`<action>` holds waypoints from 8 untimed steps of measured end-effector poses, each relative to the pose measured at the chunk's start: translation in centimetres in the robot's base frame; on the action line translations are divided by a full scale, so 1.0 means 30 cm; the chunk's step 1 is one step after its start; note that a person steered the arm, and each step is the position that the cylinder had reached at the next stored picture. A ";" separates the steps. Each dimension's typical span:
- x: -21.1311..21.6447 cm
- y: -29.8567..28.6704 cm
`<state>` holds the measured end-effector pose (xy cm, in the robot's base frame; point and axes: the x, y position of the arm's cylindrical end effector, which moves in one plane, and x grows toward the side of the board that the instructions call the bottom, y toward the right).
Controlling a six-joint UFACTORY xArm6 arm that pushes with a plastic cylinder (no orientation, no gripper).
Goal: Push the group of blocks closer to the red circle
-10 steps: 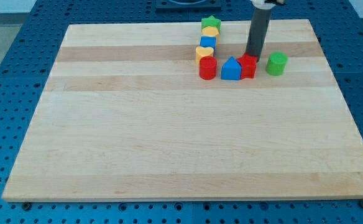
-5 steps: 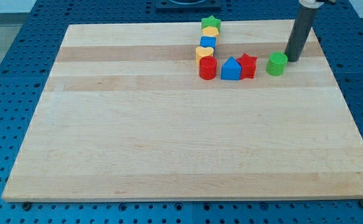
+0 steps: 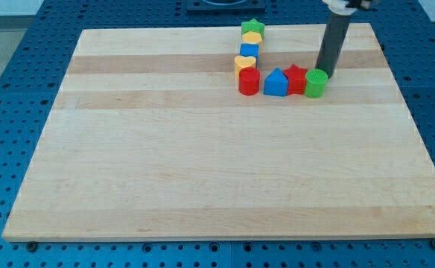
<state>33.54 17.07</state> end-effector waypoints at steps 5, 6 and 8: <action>-0.018 -0.136; -0.016 -0.136; -0.033 -0.128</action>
